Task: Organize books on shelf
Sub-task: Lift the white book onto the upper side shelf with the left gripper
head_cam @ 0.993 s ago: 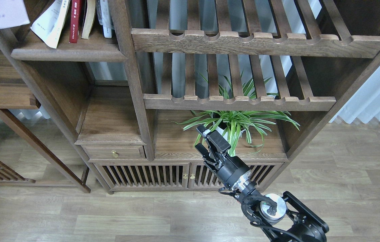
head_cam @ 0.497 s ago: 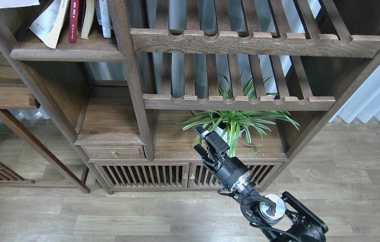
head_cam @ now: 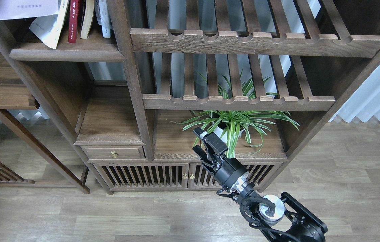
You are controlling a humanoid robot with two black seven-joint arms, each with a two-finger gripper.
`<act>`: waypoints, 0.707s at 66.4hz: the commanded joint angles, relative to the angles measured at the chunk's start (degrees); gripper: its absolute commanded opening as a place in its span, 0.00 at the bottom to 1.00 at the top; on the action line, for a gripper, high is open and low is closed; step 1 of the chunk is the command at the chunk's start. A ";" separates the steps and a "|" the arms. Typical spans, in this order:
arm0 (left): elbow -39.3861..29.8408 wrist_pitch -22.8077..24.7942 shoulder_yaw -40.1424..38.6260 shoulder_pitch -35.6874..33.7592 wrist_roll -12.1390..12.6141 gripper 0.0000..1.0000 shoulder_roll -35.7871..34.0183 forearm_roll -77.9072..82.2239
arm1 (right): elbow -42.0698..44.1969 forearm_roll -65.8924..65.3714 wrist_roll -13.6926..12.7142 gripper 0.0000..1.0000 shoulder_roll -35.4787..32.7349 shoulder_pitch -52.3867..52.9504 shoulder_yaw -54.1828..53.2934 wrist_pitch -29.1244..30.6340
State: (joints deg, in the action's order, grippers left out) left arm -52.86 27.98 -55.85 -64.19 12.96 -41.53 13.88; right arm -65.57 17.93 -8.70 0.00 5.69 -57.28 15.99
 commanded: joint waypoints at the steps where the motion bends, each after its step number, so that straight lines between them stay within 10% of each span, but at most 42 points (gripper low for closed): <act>1: 0.48 0.02 0.04 -1.20 1.01 0.03 0.05 1.50 | 0.00 0.08 0.00 0.99 0.00 -0.07 0.06 0.00; 28: 3.91 0.02 0.04 -6.65 2.33 0.02 1.28 9.59 | 0.00 0.17 0.00 0.99 0.00 -0.07 -0.11 0.53; 47: 8.39 0.02 -0.58 -8.58 -1.36 0.02 5.32 11.26 | 0.00 0.26 0.00 0.99 0.00 -0.16 0.06 0.53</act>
State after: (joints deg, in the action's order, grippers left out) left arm -45.83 28.02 -56.09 -72.75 13.74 -37.10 24.29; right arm -65.57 18.24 -8.70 0.00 5.54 -57.25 16.52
